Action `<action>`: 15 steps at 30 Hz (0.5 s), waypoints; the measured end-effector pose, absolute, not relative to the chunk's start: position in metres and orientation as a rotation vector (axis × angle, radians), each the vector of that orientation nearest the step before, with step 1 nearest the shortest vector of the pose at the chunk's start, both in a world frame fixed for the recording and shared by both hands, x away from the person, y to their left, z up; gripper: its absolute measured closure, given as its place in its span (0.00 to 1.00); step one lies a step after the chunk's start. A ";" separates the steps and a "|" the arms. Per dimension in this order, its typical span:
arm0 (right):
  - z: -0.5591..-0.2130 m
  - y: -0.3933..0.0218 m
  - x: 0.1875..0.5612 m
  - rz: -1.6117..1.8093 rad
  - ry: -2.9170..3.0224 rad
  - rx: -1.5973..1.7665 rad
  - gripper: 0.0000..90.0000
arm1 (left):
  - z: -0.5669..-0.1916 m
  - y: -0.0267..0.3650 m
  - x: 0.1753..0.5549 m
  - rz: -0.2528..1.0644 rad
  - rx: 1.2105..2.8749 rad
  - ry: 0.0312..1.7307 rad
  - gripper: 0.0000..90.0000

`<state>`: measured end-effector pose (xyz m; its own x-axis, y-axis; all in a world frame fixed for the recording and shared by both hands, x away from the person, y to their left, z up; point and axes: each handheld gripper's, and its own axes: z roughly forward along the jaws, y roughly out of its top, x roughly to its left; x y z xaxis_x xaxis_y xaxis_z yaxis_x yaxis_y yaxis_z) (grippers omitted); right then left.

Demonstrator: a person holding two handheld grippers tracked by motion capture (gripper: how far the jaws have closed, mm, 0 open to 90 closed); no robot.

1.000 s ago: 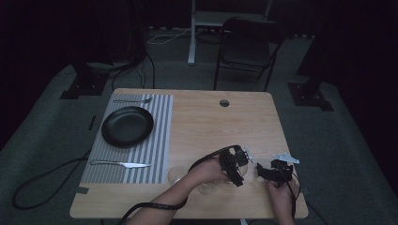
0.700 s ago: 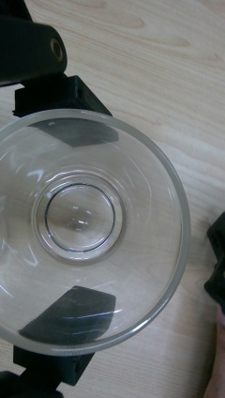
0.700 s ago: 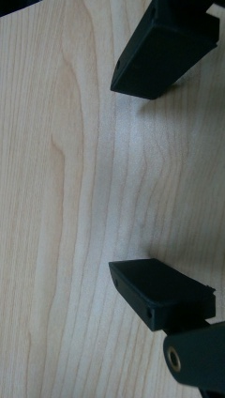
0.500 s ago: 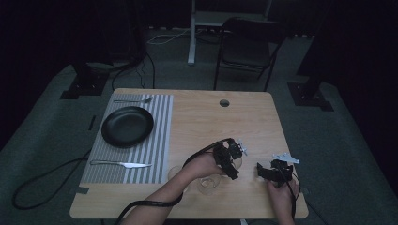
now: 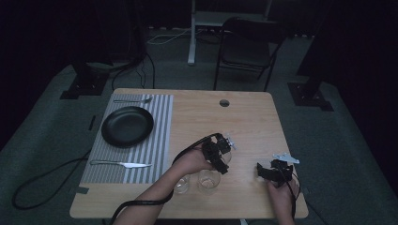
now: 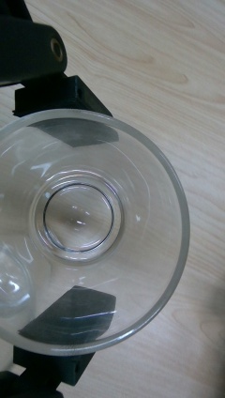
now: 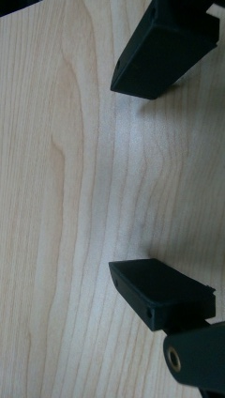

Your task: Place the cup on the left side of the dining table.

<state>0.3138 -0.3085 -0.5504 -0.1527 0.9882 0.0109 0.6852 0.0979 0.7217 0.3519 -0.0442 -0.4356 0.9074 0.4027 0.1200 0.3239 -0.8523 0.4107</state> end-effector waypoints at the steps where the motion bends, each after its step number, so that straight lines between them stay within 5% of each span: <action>1: -0.550 -0.308 0.314 0.820 1.895 1.634 0.14 | -0.436 -0.042 0.352 0.285 2.681 0.537 0.20; 15: -0.550 -0.308 0.314 0.820 1.895 1.633 0.14 | -0.434 -0.014 0.366 0.318 2.673 0.633 0.20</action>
<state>0.3139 -0.3084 -0.5505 -0.1522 0.9883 0.0111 0.6846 0.0973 0.7224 0.3658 -0.0143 -0.4337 0.8734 0.4692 0.1305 0.3846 -0.8289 0.4062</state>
